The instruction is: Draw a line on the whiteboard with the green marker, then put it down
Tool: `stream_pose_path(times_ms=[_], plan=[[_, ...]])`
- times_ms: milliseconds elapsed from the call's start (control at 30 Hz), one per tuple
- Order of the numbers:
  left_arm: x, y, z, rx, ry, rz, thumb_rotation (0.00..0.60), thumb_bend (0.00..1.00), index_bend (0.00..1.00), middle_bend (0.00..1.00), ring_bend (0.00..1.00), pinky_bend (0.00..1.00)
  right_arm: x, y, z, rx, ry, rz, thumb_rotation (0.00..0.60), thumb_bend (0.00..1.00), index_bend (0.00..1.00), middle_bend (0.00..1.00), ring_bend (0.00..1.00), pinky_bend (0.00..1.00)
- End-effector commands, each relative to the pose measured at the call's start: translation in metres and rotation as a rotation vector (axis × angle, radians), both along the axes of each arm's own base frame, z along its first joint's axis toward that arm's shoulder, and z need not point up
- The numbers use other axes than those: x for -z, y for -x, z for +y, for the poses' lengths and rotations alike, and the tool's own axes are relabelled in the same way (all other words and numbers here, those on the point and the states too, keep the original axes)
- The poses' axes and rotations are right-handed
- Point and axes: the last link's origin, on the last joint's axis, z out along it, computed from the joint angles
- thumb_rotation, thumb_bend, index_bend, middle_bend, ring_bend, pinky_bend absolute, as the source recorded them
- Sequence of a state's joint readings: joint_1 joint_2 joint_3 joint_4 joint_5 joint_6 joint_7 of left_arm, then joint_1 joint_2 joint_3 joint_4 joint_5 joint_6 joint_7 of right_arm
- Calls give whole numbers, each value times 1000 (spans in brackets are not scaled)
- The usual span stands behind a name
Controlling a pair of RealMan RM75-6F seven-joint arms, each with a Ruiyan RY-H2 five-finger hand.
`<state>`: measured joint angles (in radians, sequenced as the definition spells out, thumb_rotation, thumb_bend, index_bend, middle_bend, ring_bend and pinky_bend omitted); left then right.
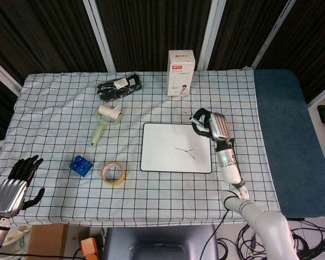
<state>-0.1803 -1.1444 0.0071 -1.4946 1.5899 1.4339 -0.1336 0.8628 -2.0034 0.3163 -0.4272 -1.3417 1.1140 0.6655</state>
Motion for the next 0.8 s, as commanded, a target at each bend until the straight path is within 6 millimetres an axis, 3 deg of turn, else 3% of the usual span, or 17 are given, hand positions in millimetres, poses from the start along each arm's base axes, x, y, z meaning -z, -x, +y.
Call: stream_pose_path(times_ms=[33,233,467,533,733,800], plan=[[0,-1,-2,8,0,0,600,402,0,0,0,0,-32,33,21,-75,55,358,600,390,1000,765,690,733],[0,-2,-5,17,1,0,600,402,0,0,0,0,-50,81,46,-3,6,625,600,390,1000,765,690,734],[2,-3,-3,17,7,2,600,401,0,0,0,0,-44,122,65,47,-73,812,600,389,966,759,638,690],[2,-3,-3,14,10,3,600,401,0,0,0,0,-41,129,66,57,-91,830,600,388,913,730,599,661],[2,-2,-3,10,7,3,600,401,0,0,0,0,-39,140,65,84,-129,821,600,379,569,484,385,521],[2,-2,-3,9,8,3,600,401,0,0,0,0,-39,143,65,90,-139,820,600,378,500,440,353,502]])
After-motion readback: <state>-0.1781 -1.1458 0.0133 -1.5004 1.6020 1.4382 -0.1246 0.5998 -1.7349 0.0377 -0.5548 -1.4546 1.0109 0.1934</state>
